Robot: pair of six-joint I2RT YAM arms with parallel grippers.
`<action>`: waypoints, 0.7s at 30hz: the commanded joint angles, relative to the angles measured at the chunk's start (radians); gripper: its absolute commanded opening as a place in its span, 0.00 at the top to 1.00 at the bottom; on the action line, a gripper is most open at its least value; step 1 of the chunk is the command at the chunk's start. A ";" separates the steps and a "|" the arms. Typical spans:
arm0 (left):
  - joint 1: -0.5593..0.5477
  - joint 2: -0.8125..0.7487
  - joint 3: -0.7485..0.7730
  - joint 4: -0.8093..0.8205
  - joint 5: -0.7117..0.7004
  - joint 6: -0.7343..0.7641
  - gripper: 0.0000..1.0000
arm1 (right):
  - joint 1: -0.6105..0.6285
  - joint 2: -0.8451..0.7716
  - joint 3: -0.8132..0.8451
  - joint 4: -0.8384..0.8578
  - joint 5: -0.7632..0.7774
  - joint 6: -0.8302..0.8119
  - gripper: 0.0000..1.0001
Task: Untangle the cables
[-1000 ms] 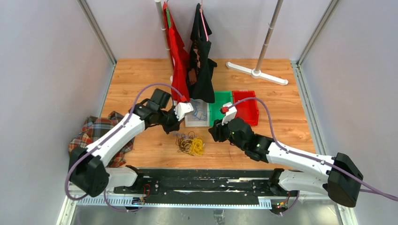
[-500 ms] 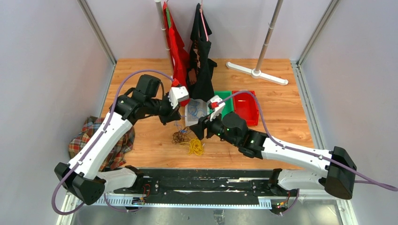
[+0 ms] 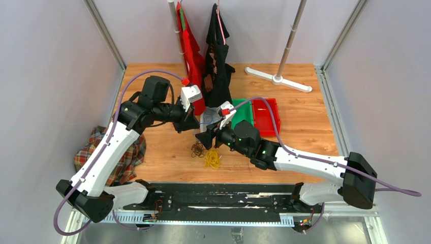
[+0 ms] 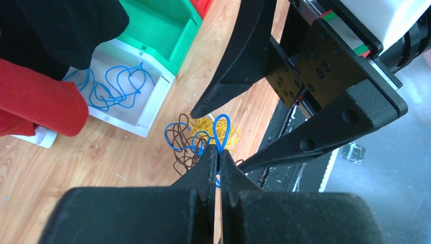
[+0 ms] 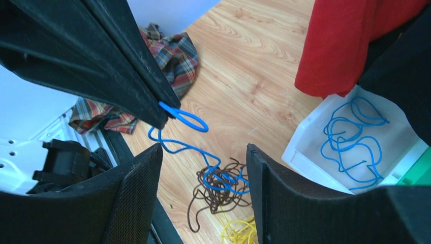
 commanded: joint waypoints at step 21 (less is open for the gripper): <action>-0.001 -0.005 0.115 -0.006 0.138 -0.142 0.99 | -0.012 0.108 0.031 0.211 0.059 0.096 0.46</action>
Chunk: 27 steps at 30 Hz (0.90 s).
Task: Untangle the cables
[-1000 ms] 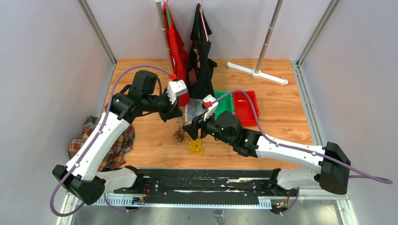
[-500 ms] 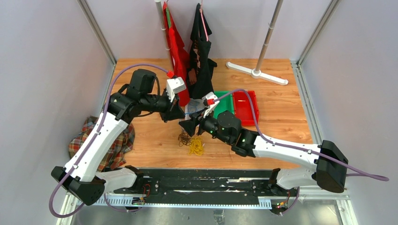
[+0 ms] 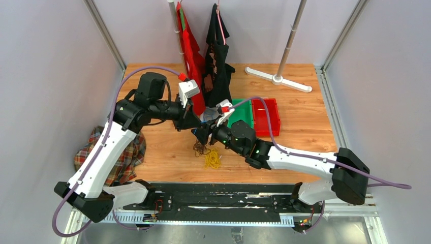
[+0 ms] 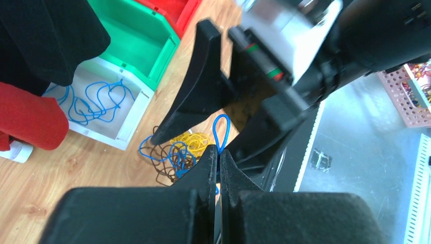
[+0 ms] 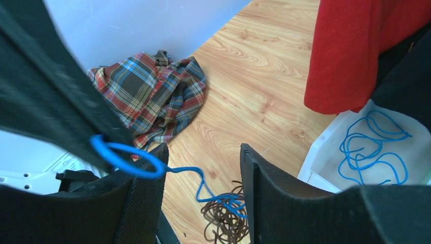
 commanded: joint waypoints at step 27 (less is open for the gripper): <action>-0.003 0.078 0.507 0.007 0.100 -0.109 0.99 | -0.072 0.166 -0.174 0.074 -0.022 0.151 0.61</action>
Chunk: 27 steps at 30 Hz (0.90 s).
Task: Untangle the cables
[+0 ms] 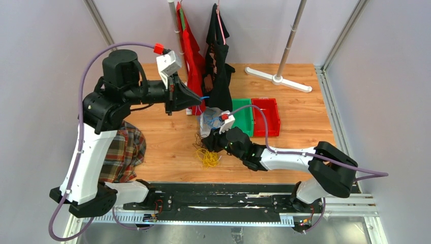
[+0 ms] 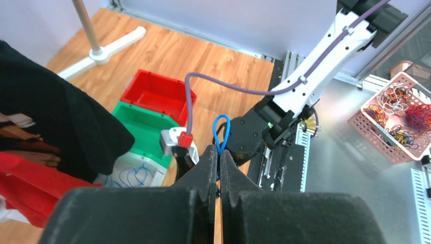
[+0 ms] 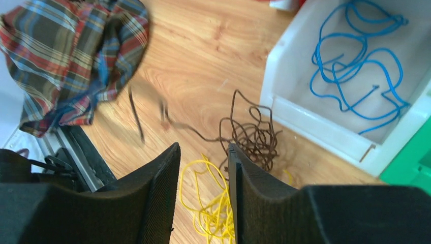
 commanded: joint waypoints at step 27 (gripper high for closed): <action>-0.002 0.015 0.402 0.268 -0.139 -0.039 1.00 | 0.007 0.108 -0.222 0.002 -0.031 0.081 0.97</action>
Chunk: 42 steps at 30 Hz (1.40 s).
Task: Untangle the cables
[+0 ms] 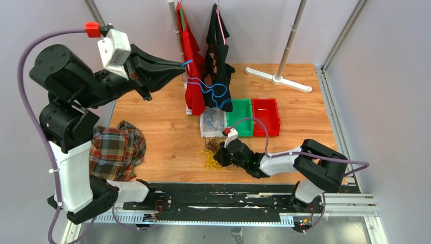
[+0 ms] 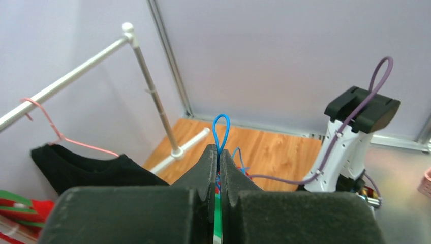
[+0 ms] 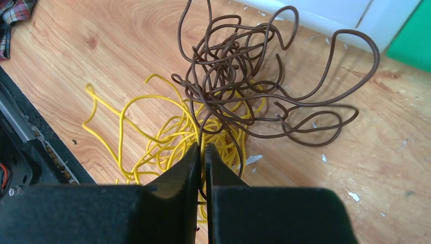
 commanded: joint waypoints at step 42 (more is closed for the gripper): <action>-0.003 0.342 -0.812 0.376 -0.434 0.376 1.00 | -0.005 -0.714 -0.102 -0.400 0.434 -0.083 0.53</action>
